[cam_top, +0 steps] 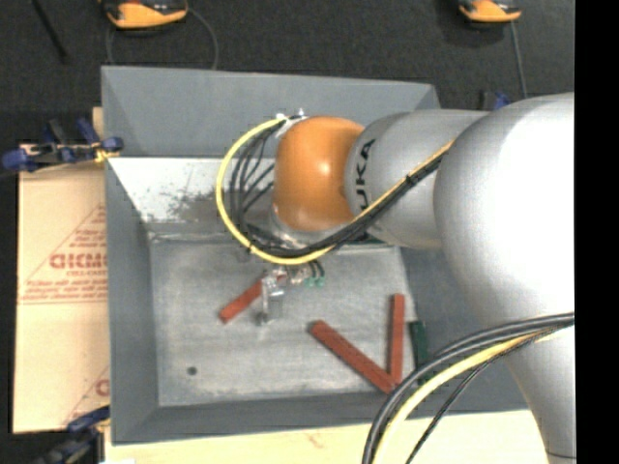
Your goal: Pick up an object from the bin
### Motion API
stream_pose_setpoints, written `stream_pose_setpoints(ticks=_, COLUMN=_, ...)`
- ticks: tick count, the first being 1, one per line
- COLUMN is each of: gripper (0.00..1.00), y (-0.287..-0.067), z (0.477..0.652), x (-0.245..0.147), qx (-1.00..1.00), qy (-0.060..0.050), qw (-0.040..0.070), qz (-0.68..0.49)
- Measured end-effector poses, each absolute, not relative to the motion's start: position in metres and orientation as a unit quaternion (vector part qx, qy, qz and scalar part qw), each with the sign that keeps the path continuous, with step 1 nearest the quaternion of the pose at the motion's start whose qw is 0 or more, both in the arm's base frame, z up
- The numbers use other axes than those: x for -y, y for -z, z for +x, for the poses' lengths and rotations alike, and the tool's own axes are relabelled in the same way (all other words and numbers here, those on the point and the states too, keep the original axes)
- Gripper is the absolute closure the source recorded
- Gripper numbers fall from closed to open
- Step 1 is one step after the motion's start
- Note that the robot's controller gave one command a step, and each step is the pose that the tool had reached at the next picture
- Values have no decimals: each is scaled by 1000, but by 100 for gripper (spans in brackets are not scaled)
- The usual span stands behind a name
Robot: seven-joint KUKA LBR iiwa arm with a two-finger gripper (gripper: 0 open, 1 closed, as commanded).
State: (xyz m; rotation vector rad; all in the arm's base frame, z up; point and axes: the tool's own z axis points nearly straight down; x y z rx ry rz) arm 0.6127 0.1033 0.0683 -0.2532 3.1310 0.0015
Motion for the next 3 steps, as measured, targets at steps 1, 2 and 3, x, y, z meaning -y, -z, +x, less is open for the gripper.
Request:
stream_pose_setpoints(ticks=1, gripper=0, y=-69, z=614, x=-103, qx=-997, qy=-1, qw=2, qz=-78)
stream_pose_setpoints(ticks=2, gripper=100, y=-70, z=614, x=-103, qx=-997, qy=-1, qw=2, qz=-77)
stream_pose_setpoints(ticks=3, gripper=100, y=-77, z=616, x=-103, qx=-997, qy=-1, qw=3, qz=-75)
